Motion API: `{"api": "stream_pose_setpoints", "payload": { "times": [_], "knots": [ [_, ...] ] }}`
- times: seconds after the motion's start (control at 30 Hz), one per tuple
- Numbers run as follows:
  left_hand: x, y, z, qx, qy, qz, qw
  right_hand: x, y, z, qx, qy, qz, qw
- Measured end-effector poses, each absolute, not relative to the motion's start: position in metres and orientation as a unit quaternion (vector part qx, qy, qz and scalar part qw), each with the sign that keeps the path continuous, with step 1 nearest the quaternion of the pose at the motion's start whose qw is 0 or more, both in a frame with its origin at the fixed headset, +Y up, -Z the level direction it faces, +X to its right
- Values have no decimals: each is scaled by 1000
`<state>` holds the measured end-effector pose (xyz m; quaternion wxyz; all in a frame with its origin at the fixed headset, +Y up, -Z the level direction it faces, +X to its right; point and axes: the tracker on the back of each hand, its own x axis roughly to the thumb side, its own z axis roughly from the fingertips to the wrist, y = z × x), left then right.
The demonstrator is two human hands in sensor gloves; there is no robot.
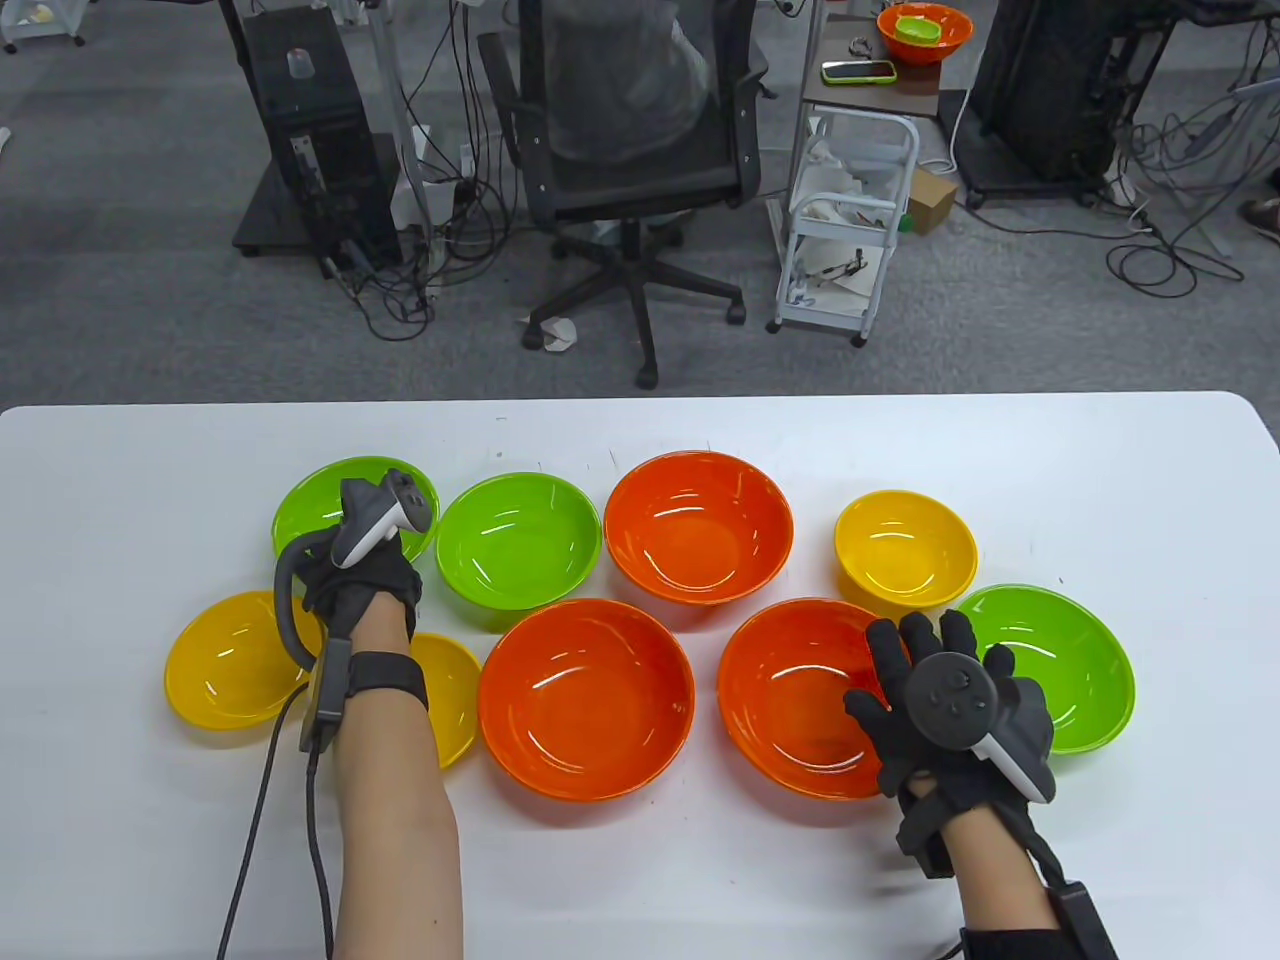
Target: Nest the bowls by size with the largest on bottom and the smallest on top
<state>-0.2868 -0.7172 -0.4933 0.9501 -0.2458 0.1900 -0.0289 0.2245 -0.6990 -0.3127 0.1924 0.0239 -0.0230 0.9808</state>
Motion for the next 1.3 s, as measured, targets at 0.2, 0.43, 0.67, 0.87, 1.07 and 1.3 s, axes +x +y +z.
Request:
{"api": "stream_pose_setpoints", "payload": {
  "times": [0.2, 0.43, 0.67, 0.87, 1.07, 1.3],
  "knots": [
    [-283, -724, -501, -253, 196, -41, 947, 228, -700, -314, 19, -21, 980, 198],
    [-280, -727, -506, -256, 192, -42, 946, 227, -700, -314, 15, -18, 980, 197],
    [-280, -728, -506, -238, 193, -40, 951, 227, -701, -315, 15, -20, 980, 197],
    [-281, -719, -501, -152, 212, -50, 964, 227, -701, -315, 14, -24, 980, 198],
    [-279, -705, -498, -95, 206, -55, 973, 228, -701, -315, 13, -27, 979, 200],
    [-275, -687, -485, -27, 179, -25, 983, 230, -701, -315, 8, -31, 979, 201]
  ]
}}
